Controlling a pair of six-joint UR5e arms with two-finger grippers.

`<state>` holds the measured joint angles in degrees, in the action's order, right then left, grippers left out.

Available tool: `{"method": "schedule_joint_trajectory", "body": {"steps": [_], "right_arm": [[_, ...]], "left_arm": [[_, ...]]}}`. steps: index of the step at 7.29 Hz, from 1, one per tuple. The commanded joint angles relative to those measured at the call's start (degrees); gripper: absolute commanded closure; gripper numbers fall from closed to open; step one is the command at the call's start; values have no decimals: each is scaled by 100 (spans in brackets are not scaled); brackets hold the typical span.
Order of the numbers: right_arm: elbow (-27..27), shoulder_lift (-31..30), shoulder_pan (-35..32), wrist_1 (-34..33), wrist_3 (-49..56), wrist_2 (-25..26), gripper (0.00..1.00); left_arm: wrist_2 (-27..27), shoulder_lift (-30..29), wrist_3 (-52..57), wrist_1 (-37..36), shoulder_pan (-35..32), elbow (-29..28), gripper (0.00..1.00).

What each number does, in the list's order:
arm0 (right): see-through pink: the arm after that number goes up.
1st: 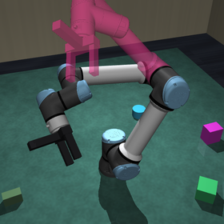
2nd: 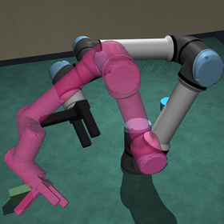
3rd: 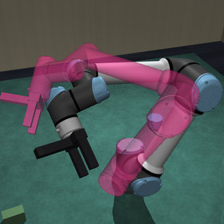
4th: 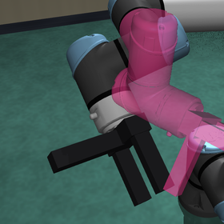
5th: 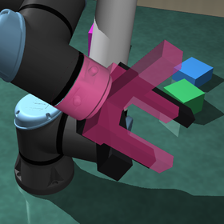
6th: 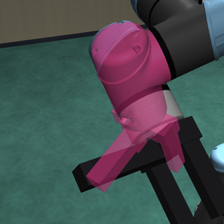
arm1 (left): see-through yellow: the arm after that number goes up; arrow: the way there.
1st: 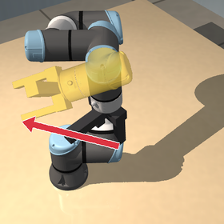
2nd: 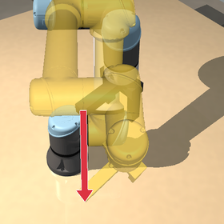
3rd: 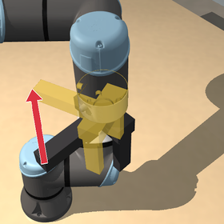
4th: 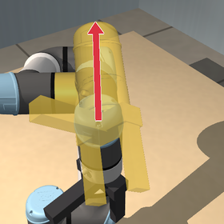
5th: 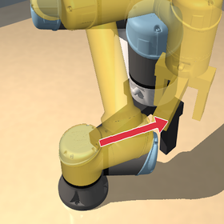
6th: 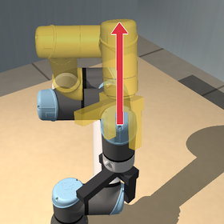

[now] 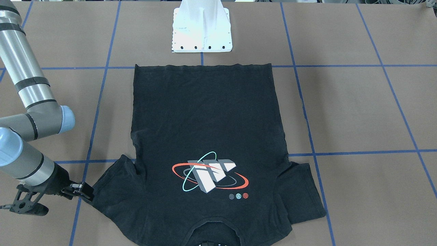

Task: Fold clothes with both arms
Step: 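Move the right gripper to the shoulder seam nearest it and grasp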

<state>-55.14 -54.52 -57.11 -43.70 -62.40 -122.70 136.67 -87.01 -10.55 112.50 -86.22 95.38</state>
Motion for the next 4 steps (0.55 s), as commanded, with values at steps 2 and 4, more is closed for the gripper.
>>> {"method": "schedule_joint_trajectory", "body": {"steps": [2, 4], "right_arm": [[21, 29, 42, -16, 0, 10, 34], [30, 3, 34, -16, -9, 1, 63]], "left_arm": [[0, 0, 9, 0, 0, -28, 0], [0, 0, 9, 0, 0, -37, 0]]}}
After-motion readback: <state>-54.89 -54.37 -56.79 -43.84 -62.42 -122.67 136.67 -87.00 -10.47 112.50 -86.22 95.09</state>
